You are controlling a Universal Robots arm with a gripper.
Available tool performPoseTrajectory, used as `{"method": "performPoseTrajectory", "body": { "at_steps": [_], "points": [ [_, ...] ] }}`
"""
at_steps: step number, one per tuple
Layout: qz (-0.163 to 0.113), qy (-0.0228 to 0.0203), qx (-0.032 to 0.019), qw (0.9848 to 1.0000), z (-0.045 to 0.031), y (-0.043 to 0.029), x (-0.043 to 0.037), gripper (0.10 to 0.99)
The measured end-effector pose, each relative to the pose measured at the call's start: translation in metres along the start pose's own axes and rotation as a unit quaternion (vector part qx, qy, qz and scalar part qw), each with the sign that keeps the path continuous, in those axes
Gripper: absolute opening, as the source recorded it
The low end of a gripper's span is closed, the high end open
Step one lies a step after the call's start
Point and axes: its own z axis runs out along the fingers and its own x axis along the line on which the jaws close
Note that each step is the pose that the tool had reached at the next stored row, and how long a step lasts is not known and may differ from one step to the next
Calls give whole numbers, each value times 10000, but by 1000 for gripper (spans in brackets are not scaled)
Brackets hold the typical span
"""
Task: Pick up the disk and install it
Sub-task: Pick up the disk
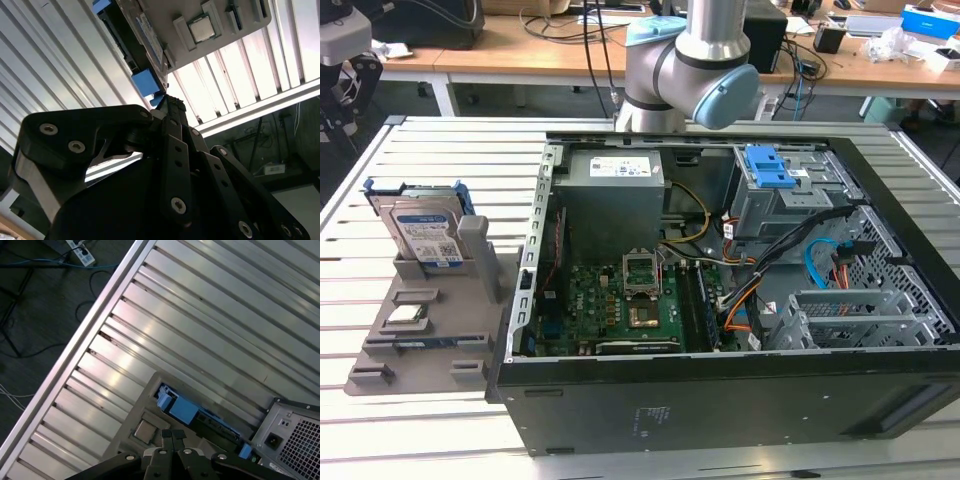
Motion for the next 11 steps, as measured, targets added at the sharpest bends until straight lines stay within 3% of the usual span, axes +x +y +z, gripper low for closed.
{"method": "performPoseTrajectory", "body": {
  "at_steps": [11],
  "points": [
    [-270,12,-6,9996,0,0,0,106]
  ]
}}
